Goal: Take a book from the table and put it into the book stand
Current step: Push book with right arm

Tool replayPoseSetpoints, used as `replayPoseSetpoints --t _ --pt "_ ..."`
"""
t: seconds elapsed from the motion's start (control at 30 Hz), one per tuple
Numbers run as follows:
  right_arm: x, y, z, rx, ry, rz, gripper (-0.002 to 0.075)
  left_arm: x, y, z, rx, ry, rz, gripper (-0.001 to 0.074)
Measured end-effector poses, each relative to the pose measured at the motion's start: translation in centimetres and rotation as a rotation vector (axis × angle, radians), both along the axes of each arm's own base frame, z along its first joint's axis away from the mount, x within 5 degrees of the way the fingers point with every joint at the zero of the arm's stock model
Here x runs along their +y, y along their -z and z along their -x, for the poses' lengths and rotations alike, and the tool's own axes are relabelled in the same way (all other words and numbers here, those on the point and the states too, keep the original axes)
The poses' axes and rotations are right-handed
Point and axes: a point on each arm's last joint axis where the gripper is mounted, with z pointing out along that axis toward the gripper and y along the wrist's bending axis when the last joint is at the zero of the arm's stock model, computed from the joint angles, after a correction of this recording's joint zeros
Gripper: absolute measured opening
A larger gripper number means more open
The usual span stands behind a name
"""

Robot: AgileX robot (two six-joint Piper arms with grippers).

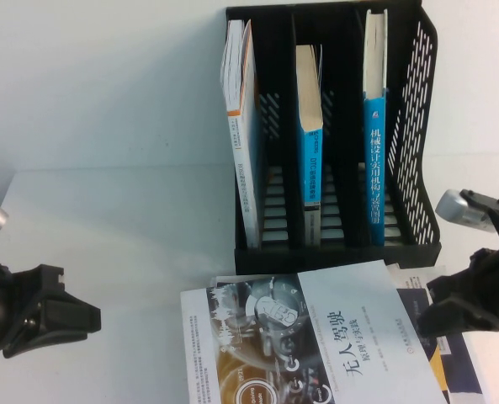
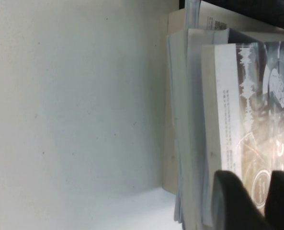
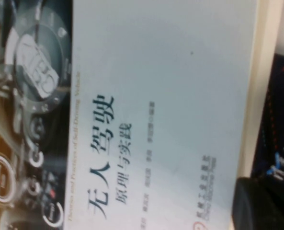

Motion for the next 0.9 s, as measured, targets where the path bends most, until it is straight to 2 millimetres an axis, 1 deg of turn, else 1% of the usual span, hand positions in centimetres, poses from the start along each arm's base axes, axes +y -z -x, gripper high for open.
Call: replayPoseSetpoints --t 0.17,0.63,0.9 --pt "-0.7 0.5 -0.2 -0.019 0.016 0.094 -0.0003 0.2 0.3 0.3 0.033 0.015 -0.037 0.0153" --pt "-0.4 1.5 -0.7 0.032 0.023 0.068 -0.0003 0.3 0.5 0.5 0.069 0.010 -0.057 0.0153" --pt "0.9 1.6 -0.4 0.026 -0.014 0.064 -0.0003 0.4 0.5 0.5 0.065 0.005 -0.059 0.0153"
